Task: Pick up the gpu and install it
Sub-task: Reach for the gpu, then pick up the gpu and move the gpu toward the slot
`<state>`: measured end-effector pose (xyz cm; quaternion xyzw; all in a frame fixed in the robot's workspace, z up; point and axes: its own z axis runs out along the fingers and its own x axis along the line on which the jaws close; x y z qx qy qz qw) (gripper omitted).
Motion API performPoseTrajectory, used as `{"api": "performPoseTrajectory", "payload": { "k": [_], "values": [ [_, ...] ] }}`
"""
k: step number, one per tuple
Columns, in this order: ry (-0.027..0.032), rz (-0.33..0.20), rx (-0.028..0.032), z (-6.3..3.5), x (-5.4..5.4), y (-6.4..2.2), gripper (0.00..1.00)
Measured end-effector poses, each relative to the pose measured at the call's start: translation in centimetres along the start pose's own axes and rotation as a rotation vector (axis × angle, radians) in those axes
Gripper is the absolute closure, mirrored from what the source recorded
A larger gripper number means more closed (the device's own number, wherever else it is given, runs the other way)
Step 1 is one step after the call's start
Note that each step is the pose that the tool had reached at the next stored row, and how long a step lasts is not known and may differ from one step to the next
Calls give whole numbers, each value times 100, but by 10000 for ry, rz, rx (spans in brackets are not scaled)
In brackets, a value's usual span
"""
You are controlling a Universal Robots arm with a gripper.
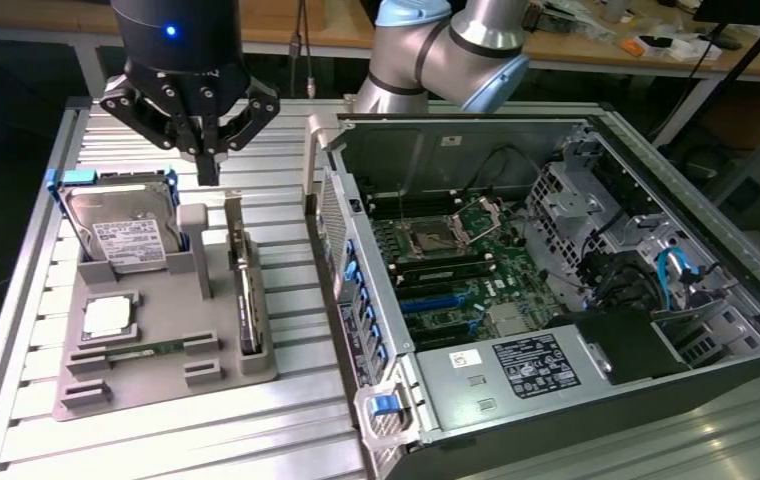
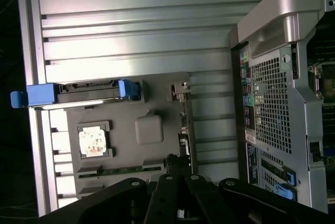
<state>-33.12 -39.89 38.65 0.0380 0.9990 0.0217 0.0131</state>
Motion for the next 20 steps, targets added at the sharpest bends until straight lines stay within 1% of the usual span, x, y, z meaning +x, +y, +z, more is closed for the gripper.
{"api": "performPoseTrajectory", "payload": {
  "k": [11, 15, 16, 18, 19, 20],
  "values": [
    [0, 0, 0, 0, 0, 0, 89],
    [1, 0, 1, 0, 0, 0, 64],
    [1, 0, 1, 0, 0, 0, 64],
    [1, -1, 2, 0, 0, 0, 52],
    [0, 0, 1, 0, 0, 0, 52],
    [1, 0, 2, 0, 0, 0, 46]
  ]
}}
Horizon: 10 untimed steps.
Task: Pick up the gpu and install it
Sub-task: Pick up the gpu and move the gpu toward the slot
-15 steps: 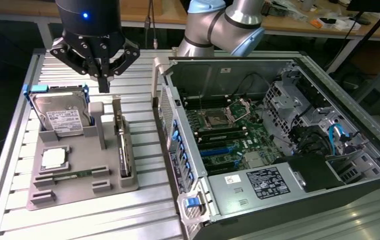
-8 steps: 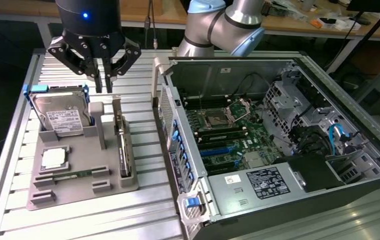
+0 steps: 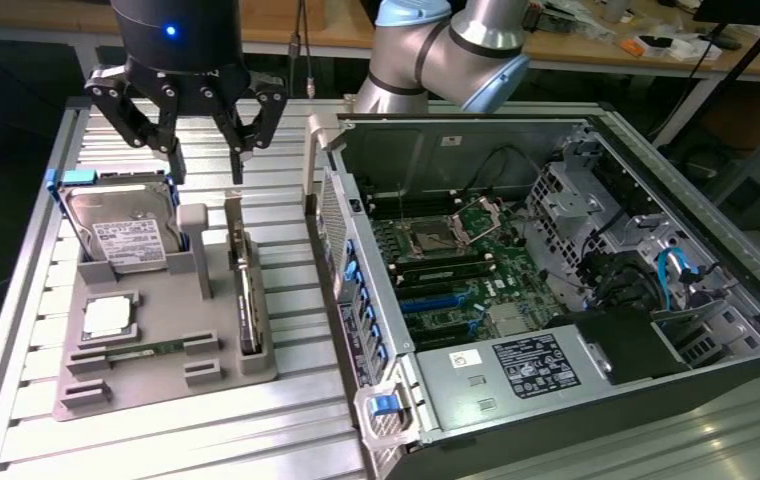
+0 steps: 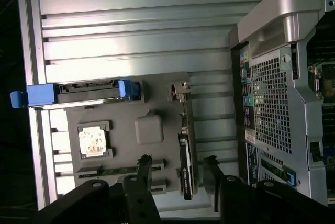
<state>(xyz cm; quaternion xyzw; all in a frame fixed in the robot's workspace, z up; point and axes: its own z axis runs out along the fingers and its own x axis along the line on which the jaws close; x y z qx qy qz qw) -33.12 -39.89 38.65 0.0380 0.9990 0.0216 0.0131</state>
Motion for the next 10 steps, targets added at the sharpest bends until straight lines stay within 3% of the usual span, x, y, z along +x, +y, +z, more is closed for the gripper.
{"api": "performPoseTrajectory", "payload": {
  "k": [3, 4, 6, 8, 10],
  "values": [
    [13, -19, 5, 1, 0, -1, 46],
    [54, -56, 22, 3, 0, -3, 46],
    [214, -201, 102, 10, -1, -5, 46],
    [443, -459, 253, 19, -3, -6, 46],
    [537, -640, 334, 27, -10, -6, 46]
  ]
}}
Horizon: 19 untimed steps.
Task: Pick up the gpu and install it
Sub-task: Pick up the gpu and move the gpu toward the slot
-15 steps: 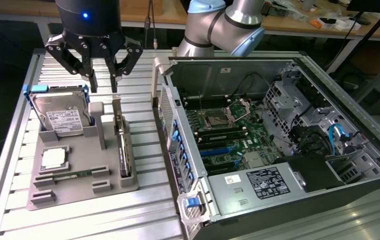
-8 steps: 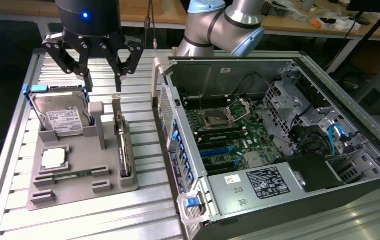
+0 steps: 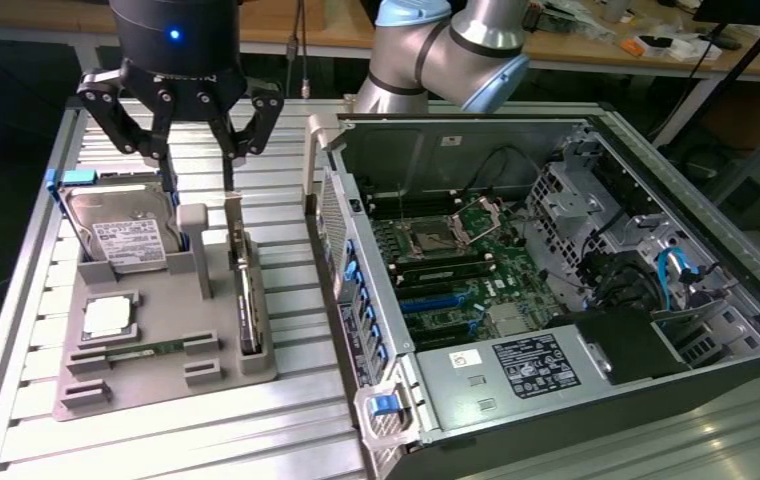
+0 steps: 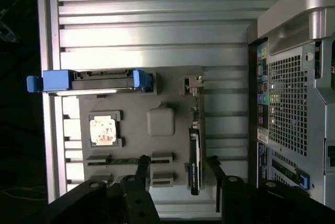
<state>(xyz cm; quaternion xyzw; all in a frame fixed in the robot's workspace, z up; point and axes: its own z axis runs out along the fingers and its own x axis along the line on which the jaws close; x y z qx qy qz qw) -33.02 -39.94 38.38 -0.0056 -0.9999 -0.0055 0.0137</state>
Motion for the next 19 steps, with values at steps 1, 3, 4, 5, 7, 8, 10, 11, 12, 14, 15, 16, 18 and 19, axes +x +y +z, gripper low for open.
{"api": "performPoseTrajectory", "payload": {
  "k": [1, 3, 4, 5, 7, 8, 10, 11, 12, 14, 15, 16, 18, 19],
  "values": [
    [13, -99, 28, 2, -6, 0, 46],
    [22, -208, 84, 2, -16, 0, 46],
    [19, -216, 100, 4, -18, 0, 46],
    [20, -216, 101, 4, -18, 0, 46],
    [20, -217, 101, 4, -19, 0, 46],
    [21, -216, 101, 6, -19, 0, 46],
    [20, -216, 101, 37, -21, -5, 46],
    [20, -216, 102, 55, -22, -8, 46],
    [20, -216, 101, 72, -23, -11, 46],
    [20, -217, 101, 109, -25, -19, 46],
    [20, -217, 102, 125, -25, -24, 46],
    [21, -217, 101, 145, -26, -33, 46],
    [22, -216, 102, 176, -27, -89, 46],
    [20, -215, 102, 184, -28, -136, 46]
  ]
}}
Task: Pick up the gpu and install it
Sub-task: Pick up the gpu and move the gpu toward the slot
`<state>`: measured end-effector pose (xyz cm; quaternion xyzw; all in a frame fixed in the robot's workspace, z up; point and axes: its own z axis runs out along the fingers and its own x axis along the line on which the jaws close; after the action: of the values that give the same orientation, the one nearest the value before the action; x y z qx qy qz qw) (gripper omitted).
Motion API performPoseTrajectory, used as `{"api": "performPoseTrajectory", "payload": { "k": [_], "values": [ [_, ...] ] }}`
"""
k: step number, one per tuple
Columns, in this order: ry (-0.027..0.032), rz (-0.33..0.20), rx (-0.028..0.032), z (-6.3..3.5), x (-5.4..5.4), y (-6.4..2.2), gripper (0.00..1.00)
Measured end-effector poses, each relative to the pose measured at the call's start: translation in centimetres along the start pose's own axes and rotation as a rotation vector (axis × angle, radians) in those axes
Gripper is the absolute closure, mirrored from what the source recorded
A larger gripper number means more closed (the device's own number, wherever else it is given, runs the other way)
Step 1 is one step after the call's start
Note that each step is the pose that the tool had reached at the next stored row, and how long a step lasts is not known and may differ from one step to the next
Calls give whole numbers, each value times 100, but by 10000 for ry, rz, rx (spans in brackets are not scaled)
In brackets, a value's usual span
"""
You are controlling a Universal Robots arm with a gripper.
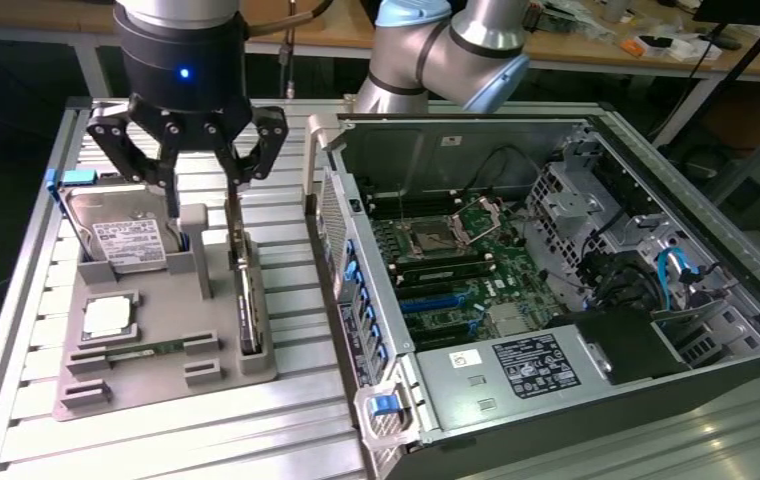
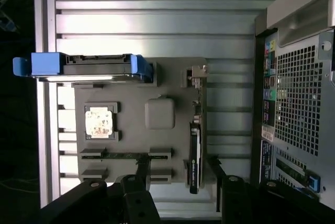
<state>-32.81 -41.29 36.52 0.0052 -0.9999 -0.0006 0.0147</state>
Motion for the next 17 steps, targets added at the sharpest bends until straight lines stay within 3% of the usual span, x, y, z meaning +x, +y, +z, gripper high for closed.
{"api": "performPoseTrajectory", "payload": {
  "k": [3, 5, 8, 17],
  "values": [
    [0, -2, -13, 10, -18, -98, 46],
    [0, -1, -18, 17, -95, -144, 46],
    [-1, -2, -24, 35, -169, -172, 46],
    [0, -3, -25, 196, -183, -197, 46]
  ]
}}
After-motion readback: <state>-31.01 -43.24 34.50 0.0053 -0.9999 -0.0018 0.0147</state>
